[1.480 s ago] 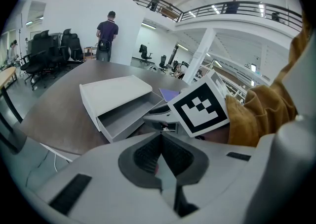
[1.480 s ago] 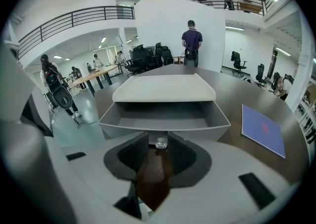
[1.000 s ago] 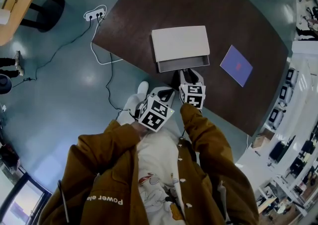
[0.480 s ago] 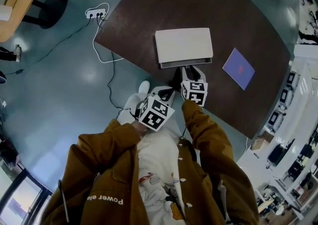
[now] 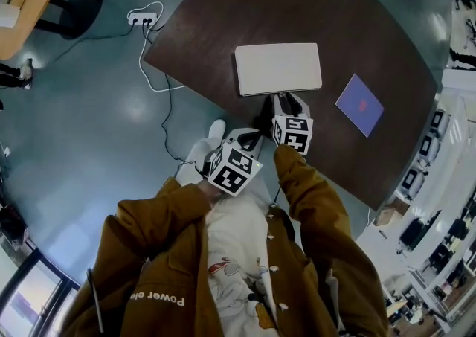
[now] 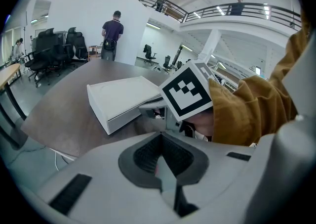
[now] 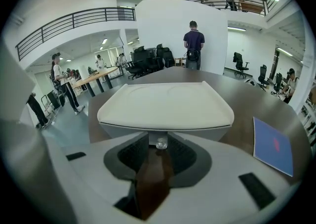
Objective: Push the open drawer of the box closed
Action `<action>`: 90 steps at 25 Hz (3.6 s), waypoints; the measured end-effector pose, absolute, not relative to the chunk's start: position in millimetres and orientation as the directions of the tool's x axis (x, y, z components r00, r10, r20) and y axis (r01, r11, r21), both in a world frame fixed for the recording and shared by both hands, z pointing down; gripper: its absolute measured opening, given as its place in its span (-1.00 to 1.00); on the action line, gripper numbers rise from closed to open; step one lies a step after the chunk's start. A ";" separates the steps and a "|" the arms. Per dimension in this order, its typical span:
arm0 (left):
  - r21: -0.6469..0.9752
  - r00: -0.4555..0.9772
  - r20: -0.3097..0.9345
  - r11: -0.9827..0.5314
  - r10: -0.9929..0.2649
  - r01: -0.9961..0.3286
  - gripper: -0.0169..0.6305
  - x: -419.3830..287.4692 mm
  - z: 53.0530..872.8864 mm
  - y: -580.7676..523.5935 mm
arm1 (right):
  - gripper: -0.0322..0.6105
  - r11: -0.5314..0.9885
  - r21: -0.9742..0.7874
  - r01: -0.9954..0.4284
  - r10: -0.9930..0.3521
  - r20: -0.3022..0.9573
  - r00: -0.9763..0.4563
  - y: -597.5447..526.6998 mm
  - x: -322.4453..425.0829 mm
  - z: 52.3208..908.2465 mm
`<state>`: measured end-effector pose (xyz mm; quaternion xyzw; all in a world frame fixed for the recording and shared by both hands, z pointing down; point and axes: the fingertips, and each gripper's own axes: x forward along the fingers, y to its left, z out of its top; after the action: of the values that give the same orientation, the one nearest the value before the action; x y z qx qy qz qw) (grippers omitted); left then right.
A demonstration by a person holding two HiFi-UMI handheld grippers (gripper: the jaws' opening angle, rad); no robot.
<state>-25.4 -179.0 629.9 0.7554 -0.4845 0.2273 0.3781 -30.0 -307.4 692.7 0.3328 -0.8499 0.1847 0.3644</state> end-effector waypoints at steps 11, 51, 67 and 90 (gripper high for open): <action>0.349 0.416 0.712 -0.228 -0.566 -0.909 -0.93 -30.6 630.8 -180.7 | -0.52 0.695 -0.087 -0.714 -0.438 0.736 -0.516 -312.8 -30.8 694.6; 0.288 0.387 0.604 -0.262 -0.696 -0.921 -0.93 76.7 518.2 -80.8 | -0.87 0.664 -0.235 -0.709 -0.616 0.366 -0.698 -157.0 109.0 506.6; 0.337 0.494 0.569 -0.362 -0.657 -0.869 -0.93 23.0 494.7 -8.9 | -0.88 0.579 -0.225 -0.784 -0.700 0.357 -0.619 -37.7 74.3 478.1; 0.352 0.520 0.544 -0.384 -0.659 -0.854 -0.93 -3.7 488.6 74.9 | -0.88 0.497 -0.214 -0.841 -0.767 0.345 -0.541 55.5 49.9 464.1</action>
<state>-3.7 74.9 488.6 0.8164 -0.4631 0.1592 0.3062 49.9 55.5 464.1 0.4680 -0.8591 0.1801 0.1025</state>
